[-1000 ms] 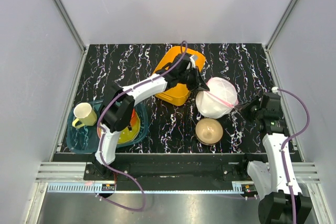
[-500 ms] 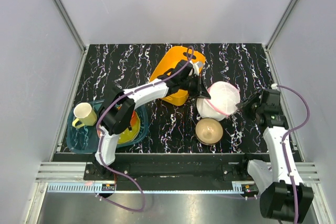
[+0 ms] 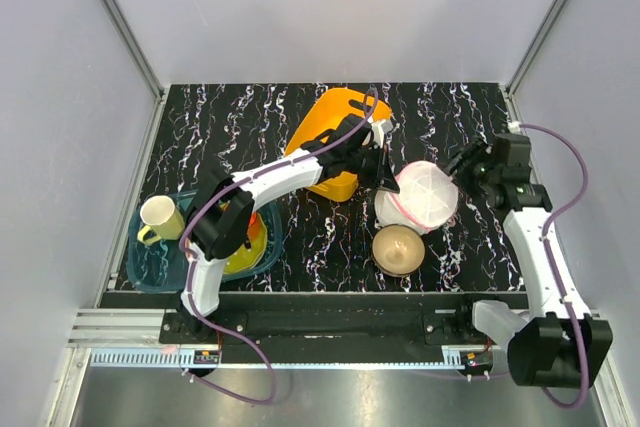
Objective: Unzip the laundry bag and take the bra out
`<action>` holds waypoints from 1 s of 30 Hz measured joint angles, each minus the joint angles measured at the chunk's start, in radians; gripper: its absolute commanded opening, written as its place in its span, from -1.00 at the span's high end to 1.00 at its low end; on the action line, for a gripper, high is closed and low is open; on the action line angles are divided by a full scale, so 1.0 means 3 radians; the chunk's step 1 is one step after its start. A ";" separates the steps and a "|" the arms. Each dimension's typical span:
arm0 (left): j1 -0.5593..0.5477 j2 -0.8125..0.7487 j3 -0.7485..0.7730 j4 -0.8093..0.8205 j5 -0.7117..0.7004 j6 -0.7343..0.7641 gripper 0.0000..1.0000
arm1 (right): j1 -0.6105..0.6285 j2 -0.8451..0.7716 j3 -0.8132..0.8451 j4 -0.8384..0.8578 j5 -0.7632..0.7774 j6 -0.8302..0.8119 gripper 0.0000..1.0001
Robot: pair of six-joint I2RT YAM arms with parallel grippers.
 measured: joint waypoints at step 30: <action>0.0006 -0.0080 0.0134 -0.0209 -0.0092 0.0189 1.00 | 0.0865 0.1153 0.0334 0.0441 0.0487 0.0669 1.00</action>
